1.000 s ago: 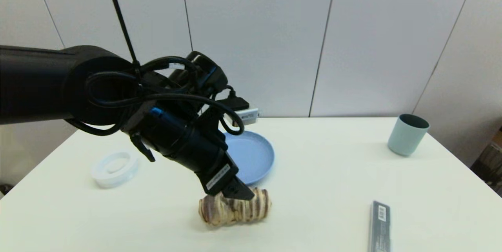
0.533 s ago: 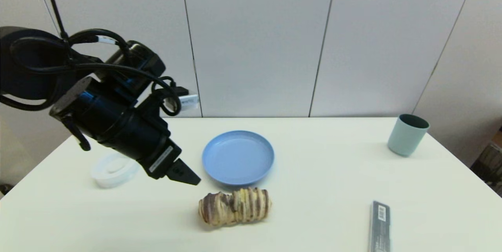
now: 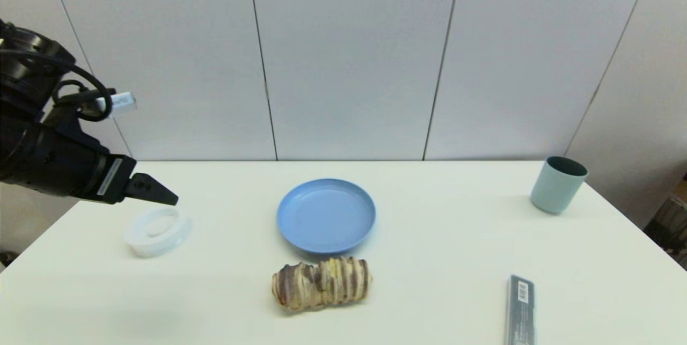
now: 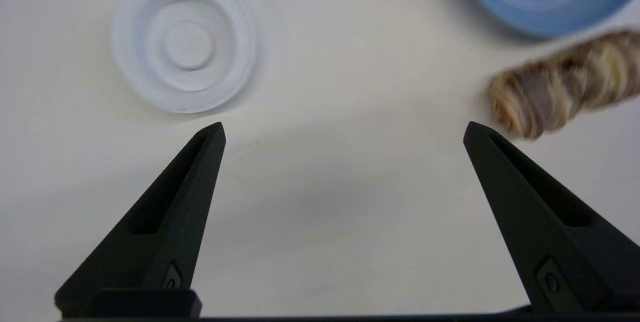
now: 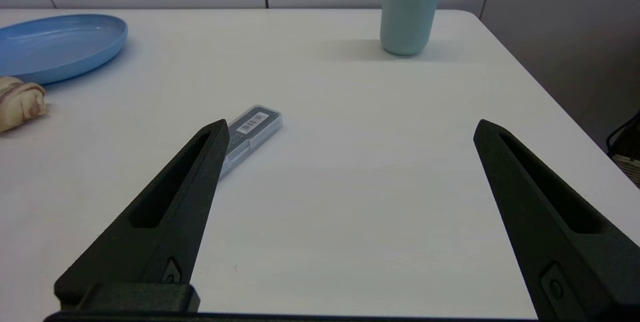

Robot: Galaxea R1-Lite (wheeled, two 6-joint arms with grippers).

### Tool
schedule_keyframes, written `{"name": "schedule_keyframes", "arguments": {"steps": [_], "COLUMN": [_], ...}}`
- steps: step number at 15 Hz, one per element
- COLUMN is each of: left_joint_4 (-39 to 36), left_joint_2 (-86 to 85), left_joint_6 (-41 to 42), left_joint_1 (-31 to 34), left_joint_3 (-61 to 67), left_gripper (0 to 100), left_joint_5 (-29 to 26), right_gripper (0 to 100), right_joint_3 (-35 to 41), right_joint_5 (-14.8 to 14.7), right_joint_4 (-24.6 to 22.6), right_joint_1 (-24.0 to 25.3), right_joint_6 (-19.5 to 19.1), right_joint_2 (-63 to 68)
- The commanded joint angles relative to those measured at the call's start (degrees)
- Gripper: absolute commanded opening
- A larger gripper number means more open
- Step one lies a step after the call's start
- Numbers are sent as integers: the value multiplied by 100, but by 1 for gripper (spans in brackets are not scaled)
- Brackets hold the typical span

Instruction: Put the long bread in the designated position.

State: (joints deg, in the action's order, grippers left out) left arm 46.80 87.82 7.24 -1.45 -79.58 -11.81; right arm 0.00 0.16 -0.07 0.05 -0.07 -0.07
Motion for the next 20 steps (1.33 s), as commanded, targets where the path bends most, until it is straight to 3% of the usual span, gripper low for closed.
{"name": "schedule_keyframes", "arguments": {"steps": [1, 7, 13, 20], "left_joint_4": [-725, -2298, -3678, -3986], "left_joint_2": [-846, -2524, -4818, -7112], "left_joint_6": [-540, -830, -750, -759], "left_joint_1": [251, 286, 242, 136], "left_joint_3": [21, 250, 2184, 4346], "left_gripper": [100, 100, 100, 100], "left_joint_5": [-5, -14, -84, -67], "right_gripper": [100, 100, 100, 100], "right_joint_3": [0, 0, 0, 0], "right_joint_5": [2, 2, 2, 2], "right_joint_4": [-1, -1, -1, -1], "right_joint_1": [4, -5, 4, 4], "right_joint_6": [-1, -1, -1, -1], "right_joint_2": [7, 7, 7, 7]}}
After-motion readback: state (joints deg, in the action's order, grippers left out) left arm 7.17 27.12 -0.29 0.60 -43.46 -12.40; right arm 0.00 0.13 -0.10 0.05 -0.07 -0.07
